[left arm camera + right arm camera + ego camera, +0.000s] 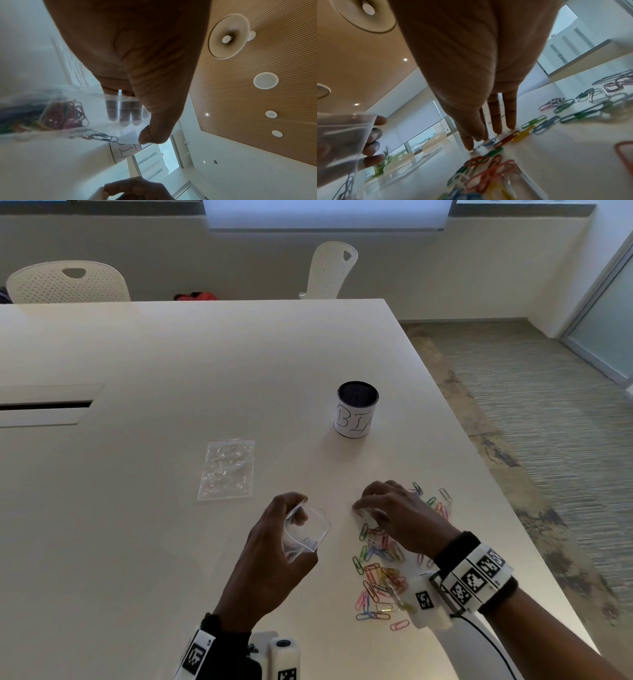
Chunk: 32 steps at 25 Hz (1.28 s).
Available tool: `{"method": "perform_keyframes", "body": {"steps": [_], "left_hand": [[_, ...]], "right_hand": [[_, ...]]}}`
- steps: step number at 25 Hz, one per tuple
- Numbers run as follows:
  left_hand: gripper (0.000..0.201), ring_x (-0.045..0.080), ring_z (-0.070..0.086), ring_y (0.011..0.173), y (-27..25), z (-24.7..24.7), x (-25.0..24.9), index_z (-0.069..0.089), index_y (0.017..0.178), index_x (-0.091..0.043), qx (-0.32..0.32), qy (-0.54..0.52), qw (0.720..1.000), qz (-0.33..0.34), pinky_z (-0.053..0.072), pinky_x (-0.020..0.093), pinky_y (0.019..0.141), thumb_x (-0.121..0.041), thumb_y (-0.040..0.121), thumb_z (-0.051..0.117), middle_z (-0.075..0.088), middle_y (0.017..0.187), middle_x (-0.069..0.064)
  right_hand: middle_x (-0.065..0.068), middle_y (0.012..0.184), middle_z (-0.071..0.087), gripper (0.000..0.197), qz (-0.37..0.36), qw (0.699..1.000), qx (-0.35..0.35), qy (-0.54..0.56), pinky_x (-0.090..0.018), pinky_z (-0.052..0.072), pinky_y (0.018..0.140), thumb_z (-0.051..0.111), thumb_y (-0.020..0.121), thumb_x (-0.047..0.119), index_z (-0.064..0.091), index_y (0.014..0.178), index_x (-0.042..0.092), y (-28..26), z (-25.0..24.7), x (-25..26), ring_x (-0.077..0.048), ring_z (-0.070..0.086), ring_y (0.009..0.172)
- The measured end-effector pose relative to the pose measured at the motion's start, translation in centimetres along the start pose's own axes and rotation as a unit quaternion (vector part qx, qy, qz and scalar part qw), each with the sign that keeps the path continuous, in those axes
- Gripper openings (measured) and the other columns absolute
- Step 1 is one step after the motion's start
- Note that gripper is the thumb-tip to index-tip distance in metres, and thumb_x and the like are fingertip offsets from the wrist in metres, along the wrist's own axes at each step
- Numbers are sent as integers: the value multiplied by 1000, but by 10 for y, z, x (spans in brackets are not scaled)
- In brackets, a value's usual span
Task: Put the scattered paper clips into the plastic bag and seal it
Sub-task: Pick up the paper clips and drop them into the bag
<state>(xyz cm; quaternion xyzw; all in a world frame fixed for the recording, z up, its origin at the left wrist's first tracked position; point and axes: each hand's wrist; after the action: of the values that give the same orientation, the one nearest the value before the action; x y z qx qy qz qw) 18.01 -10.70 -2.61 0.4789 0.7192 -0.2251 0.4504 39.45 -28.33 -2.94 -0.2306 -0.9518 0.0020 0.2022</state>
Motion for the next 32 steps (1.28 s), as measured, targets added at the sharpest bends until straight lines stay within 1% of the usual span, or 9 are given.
{"method": "perform_keyframes", "body": {"steps": [5,8,10,16,18,21,23,29,32], "left_hand": [[66,12,63,113,1,-2,1,48,132,-36,-1,3,1000,4,62,28,79,-11,79,79,59,112,-16],[66,12,63,112,2,-1,1,48,132,-37,3,3,1000,-3,62,29,78,-11,79,79,59,112,-17],[66,12,63,112,2,0,0,48,131,-39,8,1,1000,-7,62,30,78,-11,80,78,60,113,-17],[64,16,66,101,1,2,-1,49,129,-38,10,-9,1000,-8,60,24,72,-9,80,77,60,112,-14],[63,16,66,99,1,1,-2,50,128,-37,8,-11,1000,-5,60,24,72,-9,80,77,60,112,-13],[63,14,66,104,0,0,-2,49,129,-36,5,-11,1000,-3,61,25,73,-9,80,78,61,112,-14],[63,11,64,108,-1,0,-3,49,130,-37,6,-6,1000,-1,60,21,74,-10,81,78,61,112,-15],[64,9,64,108,-1,1,-3,48,130,-37,3,-10,1000,-1,59,16,73,-9,81,80,61,114,-14],[65,9,64,110,-2,1,-3,48,130,-38,3,-11,1000,-3,60,18,74,-8,81,80,61,114,-14]], "right_hand": [[10,129,59,28,-10,999,37,28,-31,56,96,60,102,22,66,128,27,-20,-1,11,-5,56,112],[15,142,51,61,9,997,76,3,-31,52,102,73,89,46,51,144,34,-30,-12,12,-5,52,123],[16,142,47,80,27,994,103,-29,-32,52,102,80,79,50,45,149,36,-33,-13,13,-8,50,125],[6,120,61,30,58,997,21,43,-30,59,92,76,91,24,70,121,23,-28,0,18,-9,67,98],[5,125,61,36,69,996,13,49,-27,57,95,73,93,31,66,128,24,-28,-1,22,-11,67,105],[5,135,53,66,72,996,49,-15,-31,51,102,72,86,53,50,144,31,-31,1,34,-13,56,120],[3,134,50,66,77,994,53,-52,-30,50,101,72,85,55,49,143,31,-33,9,44,-14,52,118],[0,118,59,19,70,997,10,-25,-28,54,92,63,99,24,63,118,23,-32,20,56,-15,58,102],[-3,110,61,18,65,997,-2,-47,-29,55,85,53,100,8,64,111,18,-29,22,59,-17,58,94]]}}
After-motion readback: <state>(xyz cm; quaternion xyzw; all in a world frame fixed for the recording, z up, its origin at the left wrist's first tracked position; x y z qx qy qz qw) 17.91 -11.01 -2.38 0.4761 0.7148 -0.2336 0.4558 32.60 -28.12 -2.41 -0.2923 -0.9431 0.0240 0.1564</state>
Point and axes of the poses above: each hand's wrist, its own y-axis towards the middle knuckle, its own z-axis out of the palm, x = y × z
